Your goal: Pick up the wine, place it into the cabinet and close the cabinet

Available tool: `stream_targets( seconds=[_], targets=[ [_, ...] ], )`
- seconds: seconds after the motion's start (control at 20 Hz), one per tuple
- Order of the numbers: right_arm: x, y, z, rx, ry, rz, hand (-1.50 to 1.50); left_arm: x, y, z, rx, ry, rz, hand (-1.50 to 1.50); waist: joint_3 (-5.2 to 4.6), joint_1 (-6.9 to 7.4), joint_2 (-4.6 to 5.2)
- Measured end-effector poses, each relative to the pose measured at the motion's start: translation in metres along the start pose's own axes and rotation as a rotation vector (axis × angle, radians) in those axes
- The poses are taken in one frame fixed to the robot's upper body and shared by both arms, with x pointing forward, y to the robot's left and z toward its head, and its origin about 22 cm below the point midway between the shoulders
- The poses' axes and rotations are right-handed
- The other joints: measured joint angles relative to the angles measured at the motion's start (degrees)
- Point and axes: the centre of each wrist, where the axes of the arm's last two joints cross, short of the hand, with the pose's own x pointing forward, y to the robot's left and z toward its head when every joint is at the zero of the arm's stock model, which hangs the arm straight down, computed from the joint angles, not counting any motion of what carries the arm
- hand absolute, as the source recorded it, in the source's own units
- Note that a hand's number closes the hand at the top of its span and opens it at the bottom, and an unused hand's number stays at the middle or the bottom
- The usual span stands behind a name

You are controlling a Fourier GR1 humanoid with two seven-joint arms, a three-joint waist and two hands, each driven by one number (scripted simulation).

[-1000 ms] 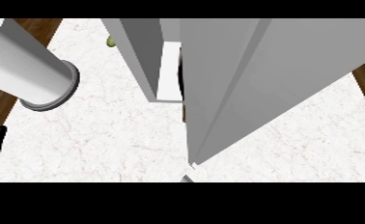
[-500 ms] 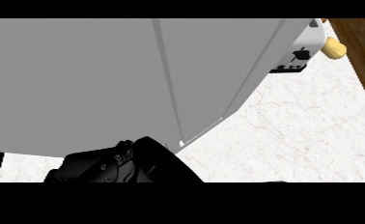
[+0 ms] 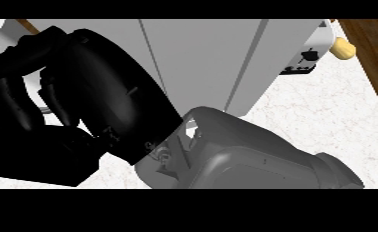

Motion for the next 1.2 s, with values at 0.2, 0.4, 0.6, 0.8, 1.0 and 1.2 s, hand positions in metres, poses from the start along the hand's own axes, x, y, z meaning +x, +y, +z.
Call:
stream_targets(
  seconds=[0.2, 0.4, 0.6, 0.8, 1.0, 1.2],
  targets=[
    [-0.014, -0.022, -0.026, -0.046, 0.016, 0.021, 1.5, 0.0, 0.0, -0.004, 0.006, -0.006, -0.013, -1.5, 0.02, -0.29, 0.05],
    [-0.027, -0.041, -0.042, -0.044, 0.032, 0.018, 1.5, -0.006, -0.003, -0.005, 0.007, -0.006, -0.02, -1.5, -0.1, -0.44, -0.13],
    [-0.039, -0.053, -0.052, -0.028, 0.026, 0.029, 1.5, -0.003, -0.004, -0.008, 0.004, -0.006, -0.024, -1.5, -0.1, -0.32, -0.78],
    [-0.049, -0.06, -0.055, -0.011, 0.002, 0.039, 1.5, -0.003, -0.005, -0.01, -0.005, 0.0, -0.023, -1.5, -0.19, -0.16, -1.47],
    [-0.058, -0.066, -0.057, -0.001, -0.021, 0.077, 1.5, -0.004, -0.003, -0.011, -0.006, 0.005, -0.024, -1.5, -0.29, 0.07, -2.01],
    [-0.065, -0.07, -0.057, 0.002, -0.053, 0.127, 1.5, -0.006, -0.005, -0.011, -0.012, 0.002, -0.015, -1.5, -0.31, 0.31, -2.41]
  ],
)
